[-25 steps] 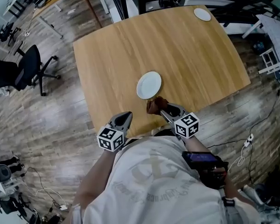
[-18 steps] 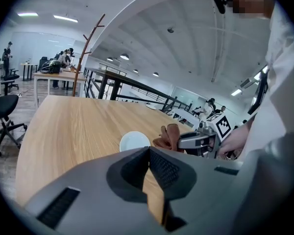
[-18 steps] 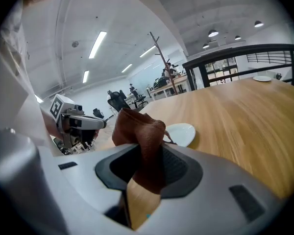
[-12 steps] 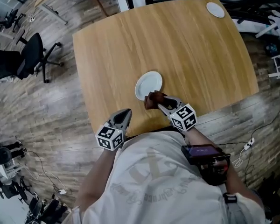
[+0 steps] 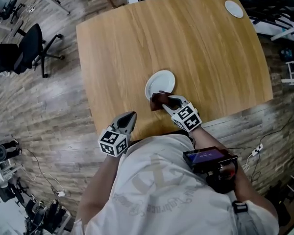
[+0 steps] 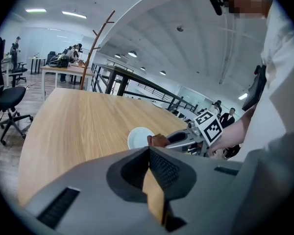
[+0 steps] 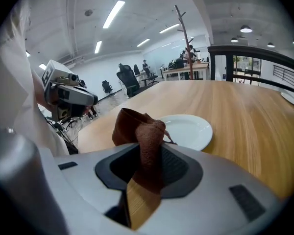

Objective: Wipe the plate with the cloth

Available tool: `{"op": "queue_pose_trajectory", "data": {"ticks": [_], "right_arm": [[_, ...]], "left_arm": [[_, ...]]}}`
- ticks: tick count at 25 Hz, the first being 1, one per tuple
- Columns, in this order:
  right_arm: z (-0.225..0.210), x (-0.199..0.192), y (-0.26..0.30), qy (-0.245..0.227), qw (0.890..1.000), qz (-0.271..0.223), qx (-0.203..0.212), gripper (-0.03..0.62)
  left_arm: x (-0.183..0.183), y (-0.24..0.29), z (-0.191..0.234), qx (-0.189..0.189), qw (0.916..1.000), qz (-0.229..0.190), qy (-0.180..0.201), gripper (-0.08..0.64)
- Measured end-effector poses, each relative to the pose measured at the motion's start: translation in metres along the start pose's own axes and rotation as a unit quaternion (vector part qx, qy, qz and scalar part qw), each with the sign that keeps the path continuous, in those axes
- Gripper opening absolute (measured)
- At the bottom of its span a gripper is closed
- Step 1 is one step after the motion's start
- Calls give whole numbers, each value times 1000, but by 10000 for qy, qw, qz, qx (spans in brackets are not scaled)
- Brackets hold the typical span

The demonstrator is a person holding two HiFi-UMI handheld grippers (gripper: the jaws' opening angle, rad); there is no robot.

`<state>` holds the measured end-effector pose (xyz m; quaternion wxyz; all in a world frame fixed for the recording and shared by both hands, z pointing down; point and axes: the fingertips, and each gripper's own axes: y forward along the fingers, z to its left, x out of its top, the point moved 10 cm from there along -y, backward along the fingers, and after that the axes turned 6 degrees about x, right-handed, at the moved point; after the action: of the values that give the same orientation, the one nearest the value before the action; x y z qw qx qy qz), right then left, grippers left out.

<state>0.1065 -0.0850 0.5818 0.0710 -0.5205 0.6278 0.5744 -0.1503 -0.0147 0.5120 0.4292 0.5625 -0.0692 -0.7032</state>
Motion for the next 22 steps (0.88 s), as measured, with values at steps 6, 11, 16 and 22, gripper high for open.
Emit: {"op": "queue_pose_trajectory", "data": {"ticks": [6,11,16,22], "right_arm": [[-23,10,5,91,9995,174,-232,129],[-62,19,-3,233,9971,57,-718,129],[-95,28,-14,337,9925,-76,-1175,129],[-78,28,-5,3,9952,123,-975,129]], "left_arm": [[1,-5,9,8,10000,21,-23,12],[-5,-12,14,107,9999,84,-87,12],[-11,-16,11,197,9997,95,-107,12],[-13,-18,10,185,9997,99,-92,12]]}}
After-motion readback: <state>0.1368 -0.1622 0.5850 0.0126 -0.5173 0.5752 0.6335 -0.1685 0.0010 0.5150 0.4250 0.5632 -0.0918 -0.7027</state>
